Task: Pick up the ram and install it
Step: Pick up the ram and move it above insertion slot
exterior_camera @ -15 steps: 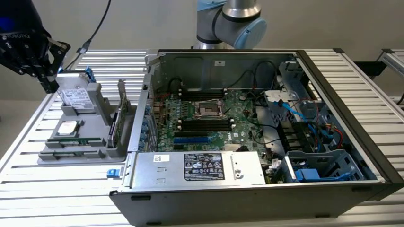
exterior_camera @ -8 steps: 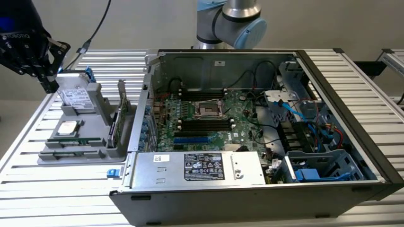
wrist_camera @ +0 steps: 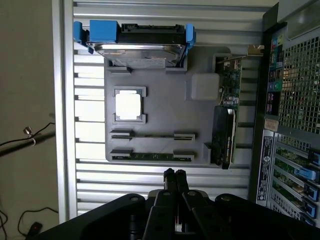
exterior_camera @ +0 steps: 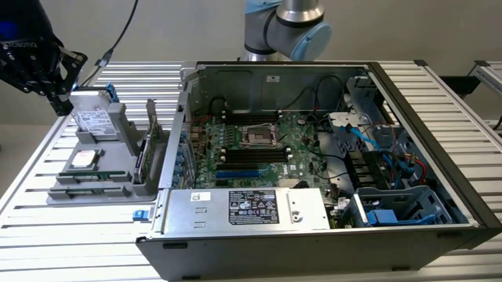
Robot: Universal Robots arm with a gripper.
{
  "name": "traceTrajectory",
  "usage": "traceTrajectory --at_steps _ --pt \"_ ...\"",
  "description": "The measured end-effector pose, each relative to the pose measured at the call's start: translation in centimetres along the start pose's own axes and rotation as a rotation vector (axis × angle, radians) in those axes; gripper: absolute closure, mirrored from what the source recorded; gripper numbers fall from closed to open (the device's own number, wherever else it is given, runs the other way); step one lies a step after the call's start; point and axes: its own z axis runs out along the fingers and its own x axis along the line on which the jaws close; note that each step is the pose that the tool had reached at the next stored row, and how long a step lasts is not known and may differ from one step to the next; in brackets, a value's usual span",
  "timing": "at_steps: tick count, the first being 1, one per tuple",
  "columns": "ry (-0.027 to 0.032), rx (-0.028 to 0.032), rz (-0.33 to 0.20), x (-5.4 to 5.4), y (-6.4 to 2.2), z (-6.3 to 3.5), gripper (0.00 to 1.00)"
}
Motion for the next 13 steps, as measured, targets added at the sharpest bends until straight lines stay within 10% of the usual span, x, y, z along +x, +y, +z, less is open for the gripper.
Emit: traceTrajectory --at_steps 13 --pt "-0.011 0.0012 -0.214 0.0 0.01 0.35 0.9"
